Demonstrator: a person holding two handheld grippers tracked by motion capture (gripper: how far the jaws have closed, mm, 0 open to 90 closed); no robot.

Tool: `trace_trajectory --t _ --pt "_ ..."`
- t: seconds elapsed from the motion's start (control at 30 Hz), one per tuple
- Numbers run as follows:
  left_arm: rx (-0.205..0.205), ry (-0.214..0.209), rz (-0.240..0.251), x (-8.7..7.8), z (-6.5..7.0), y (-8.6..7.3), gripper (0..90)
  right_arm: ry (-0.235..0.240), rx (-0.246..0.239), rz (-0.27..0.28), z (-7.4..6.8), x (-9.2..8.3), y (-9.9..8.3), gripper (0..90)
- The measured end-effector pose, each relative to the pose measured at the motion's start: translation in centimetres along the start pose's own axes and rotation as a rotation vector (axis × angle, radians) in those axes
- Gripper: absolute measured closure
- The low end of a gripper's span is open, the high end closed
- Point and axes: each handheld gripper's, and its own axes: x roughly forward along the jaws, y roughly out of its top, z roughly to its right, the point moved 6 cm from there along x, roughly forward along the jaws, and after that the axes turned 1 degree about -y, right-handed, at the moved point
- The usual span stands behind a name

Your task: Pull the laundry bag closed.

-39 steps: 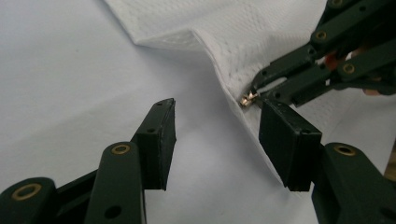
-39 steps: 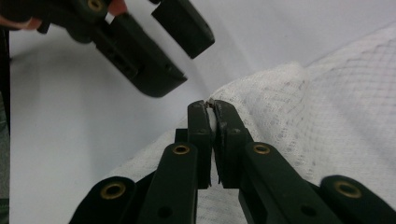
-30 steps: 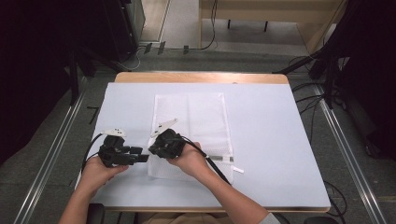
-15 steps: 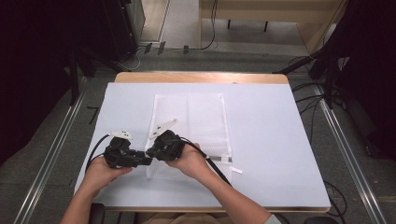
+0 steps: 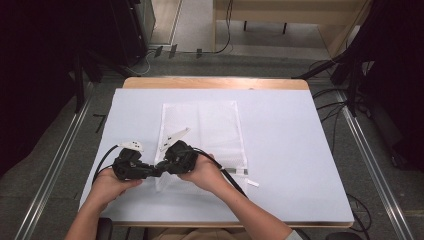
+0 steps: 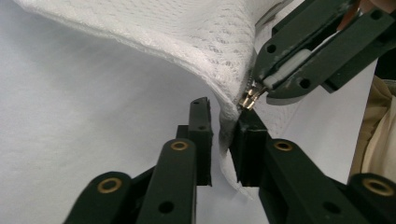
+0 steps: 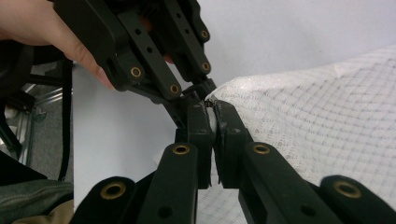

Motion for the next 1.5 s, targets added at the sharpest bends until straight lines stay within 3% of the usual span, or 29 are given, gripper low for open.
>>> trace_trajectory --t 0.63,0.83,0.93,1.07,1.17,1.5 --pt "-0.019 0.009 -0.044 -0.2 0.0 -0.1 88.8 -0.012 0.058 -0.009 1.0 0.9 -0.9 88.4" --pt "-0.005 0.009 -0.056 0.0 0.0 -0.2 89.0 -0.015 0.059 -0.008 1.0 0.9 -1.1 88.4" --pt "-0.002 0.016 -0.056 0.1 -0.1 -0.2 87.9 0.006 0.079 -0.005 0.9 0.9 -1.0 88.4" --pt "-0.008 0.021 -0.058 0.2 -0.2 -0.2 82.2 0.005 0.031 -0.008 0.4 0.7 -0.9 88.3" --pt "0.001 0.015 -0.059 0.3 -0.2 -0.2 81.4 0.006 0.021 -0.012 0.4 0.8 -0.9 88.3" --pt "0.028 0.027 -0.055 0.2 0.1 -0.1 88.0 0.032 0.021 -0.016 0.3 0.7 -0.9 88.4"
